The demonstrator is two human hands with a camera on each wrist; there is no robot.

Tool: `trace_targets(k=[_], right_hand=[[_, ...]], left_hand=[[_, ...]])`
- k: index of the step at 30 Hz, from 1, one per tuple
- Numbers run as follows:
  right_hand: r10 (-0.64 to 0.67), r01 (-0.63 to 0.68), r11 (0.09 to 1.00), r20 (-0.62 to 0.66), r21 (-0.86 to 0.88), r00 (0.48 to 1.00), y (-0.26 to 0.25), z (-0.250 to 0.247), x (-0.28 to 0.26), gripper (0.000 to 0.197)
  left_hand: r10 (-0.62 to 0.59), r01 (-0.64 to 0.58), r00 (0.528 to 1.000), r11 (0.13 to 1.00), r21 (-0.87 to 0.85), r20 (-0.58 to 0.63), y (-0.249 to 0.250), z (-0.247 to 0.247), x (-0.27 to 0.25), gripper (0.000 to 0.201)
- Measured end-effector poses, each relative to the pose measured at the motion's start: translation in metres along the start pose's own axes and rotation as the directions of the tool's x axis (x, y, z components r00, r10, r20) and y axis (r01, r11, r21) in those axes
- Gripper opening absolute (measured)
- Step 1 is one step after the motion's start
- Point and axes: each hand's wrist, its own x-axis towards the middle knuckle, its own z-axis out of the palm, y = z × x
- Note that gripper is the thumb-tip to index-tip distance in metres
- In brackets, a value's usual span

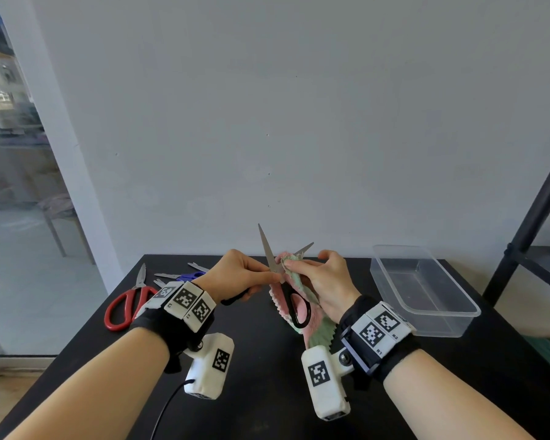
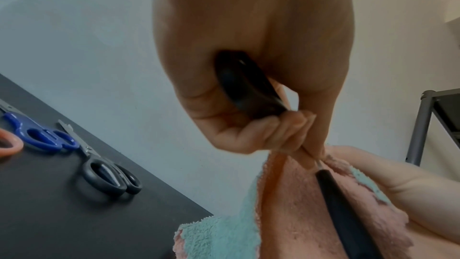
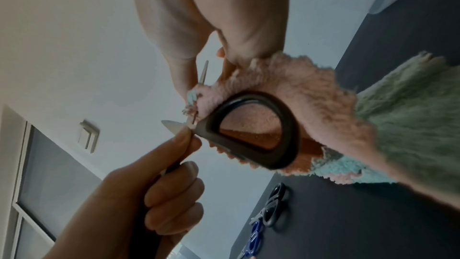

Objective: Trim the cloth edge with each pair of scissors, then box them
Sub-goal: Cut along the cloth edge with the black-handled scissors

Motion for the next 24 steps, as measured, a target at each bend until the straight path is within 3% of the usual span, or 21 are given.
trace_targets(k=[11,15,18,24], right_hand=[[-0.078,0.077,0.997,-0.016,-0.002,0.997,-0.006,-0.008,0.002,0.052],[-0.059,0.045,0.995,0.154,0.091,0.986,-0.003,-0.010,-0.002,0.026],[-0.055,0.027,0.995,0.295,0.099,0.954,-0.001,-0.012,-0.007,0.018],[-0.061,0.050,0.998,0.335,0.043,0.940,0.001,-0.011,-0.013,0.015]], left_hand=[[0.018,-0.018,1.000,1.000,-0.011,0.000,0.009,0.000,-0.005,0.050],[0.042,-0.042,0.999,0.999,-0.002,-0.005,0.006,0.001,-0.009,0.048],[0.048,-0.049,0.998,0.998,-0.030,-0.028,0.002,0.003,-0.013,0.036],[0.061,-0.062,0.998,0.997,-0.041,-0.033,0.000,0.010,-0.019,0.030]])
